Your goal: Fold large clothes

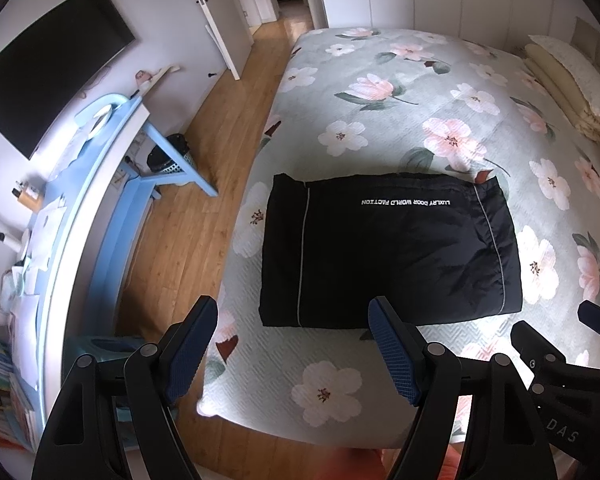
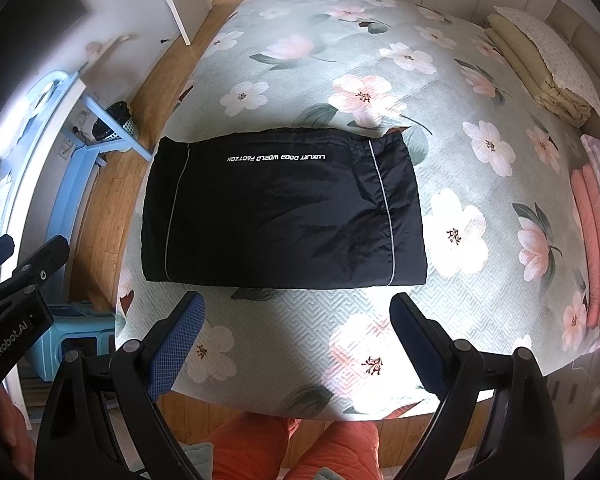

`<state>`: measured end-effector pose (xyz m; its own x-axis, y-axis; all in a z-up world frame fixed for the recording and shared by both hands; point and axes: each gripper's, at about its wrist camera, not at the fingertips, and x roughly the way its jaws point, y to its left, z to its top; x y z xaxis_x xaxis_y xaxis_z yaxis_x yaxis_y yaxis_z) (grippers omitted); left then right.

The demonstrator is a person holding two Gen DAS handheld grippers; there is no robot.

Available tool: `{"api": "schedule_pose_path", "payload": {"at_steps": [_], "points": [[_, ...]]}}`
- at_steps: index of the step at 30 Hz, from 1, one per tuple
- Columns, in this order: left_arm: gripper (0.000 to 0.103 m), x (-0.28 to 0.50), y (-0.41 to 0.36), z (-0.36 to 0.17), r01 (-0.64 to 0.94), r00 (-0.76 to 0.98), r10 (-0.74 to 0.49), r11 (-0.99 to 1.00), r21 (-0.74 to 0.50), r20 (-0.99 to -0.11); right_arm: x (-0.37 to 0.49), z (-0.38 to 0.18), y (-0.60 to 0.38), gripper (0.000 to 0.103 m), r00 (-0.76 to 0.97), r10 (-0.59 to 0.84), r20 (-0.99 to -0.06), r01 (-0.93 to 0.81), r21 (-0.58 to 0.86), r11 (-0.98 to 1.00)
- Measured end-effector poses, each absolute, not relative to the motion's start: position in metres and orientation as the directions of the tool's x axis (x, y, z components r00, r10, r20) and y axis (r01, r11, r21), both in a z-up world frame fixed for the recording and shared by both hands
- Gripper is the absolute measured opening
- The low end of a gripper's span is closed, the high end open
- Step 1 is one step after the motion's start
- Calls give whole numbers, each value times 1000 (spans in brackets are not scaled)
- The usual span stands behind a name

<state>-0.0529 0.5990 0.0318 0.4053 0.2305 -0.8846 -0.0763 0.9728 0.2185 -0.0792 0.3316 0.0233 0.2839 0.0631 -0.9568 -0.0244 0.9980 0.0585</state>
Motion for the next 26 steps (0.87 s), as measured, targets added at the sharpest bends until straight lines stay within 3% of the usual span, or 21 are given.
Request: {"api": "schedule_pose_path", "payload": {"at_steps": [26], "points": [[79,-29,609,30,-46,450,230,971,235,-863,-78,21,327,94,281,59,-958,-18,56,998]]}}
